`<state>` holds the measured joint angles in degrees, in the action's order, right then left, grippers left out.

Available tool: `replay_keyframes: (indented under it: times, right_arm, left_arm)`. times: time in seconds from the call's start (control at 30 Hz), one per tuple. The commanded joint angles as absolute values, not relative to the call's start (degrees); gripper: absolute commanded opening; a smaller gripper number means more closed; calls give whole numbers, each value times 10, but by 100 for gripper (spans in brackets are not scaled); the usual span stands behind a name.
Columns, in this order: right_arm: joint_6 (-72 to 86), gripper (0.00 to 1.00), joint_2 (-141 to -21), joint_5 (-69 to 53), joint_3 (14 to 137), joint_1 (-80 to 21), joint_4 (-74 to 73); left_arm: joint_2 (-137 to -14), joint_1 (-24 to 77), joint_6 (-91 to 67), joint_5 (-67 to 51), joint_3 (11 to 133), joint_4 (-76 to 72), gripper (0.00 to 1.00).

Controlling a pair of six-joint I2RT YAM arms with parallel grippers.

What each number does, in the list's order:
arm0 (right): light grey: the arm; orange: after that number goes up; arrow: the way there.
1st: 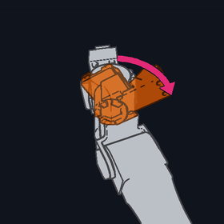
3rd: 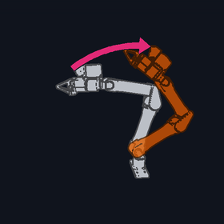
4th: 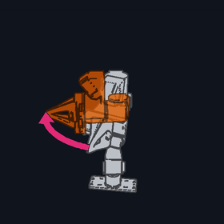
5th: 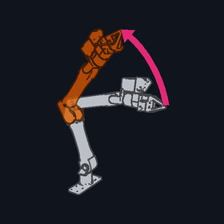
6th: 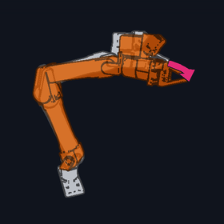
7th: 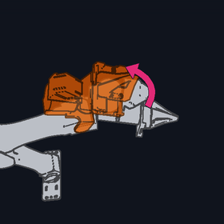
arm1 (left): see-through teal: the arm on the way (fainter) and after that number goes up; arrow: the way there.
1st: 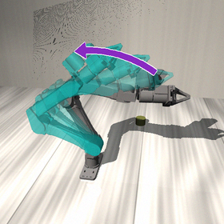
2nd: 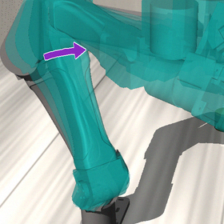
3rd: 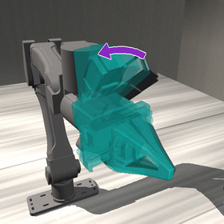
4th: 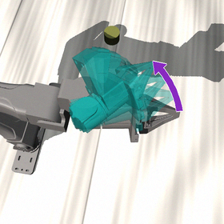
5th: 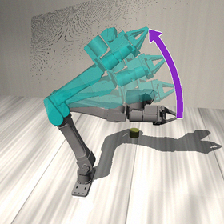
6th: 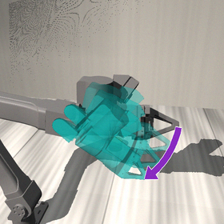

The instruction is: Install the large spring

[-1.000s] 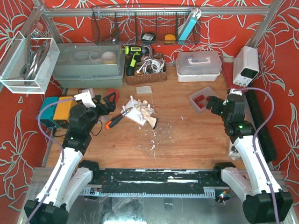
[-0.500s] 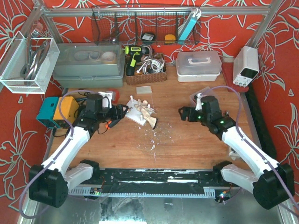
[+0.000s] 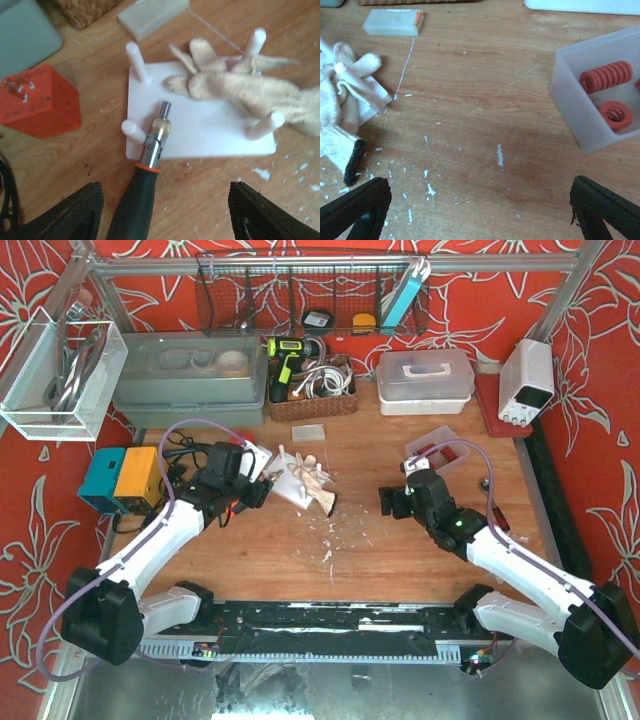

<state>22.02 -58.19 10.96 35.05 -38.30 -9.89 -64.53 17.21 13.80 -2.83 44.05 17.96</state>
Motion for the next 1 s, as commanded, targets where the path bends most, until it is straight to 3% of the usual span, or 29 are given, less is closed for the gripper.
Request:
replay_keyframes:
  times: [0.0, 0.57, 0.97]
  right_arm:
    - [221, 98, -566, 161, 338, -387, -66]
    - [216, 98, -537, 158, 319, -398, -43]
    - [220, 99, -502, 177, 304, -398, -38]
  left_arm:
    - [-657, 173, 239, 6, 424, 202, 70]
    - [-798, 170, 306, 99, 464, 237, 63]
    - [-864, 159, 312, 67, 467, 223, 63]
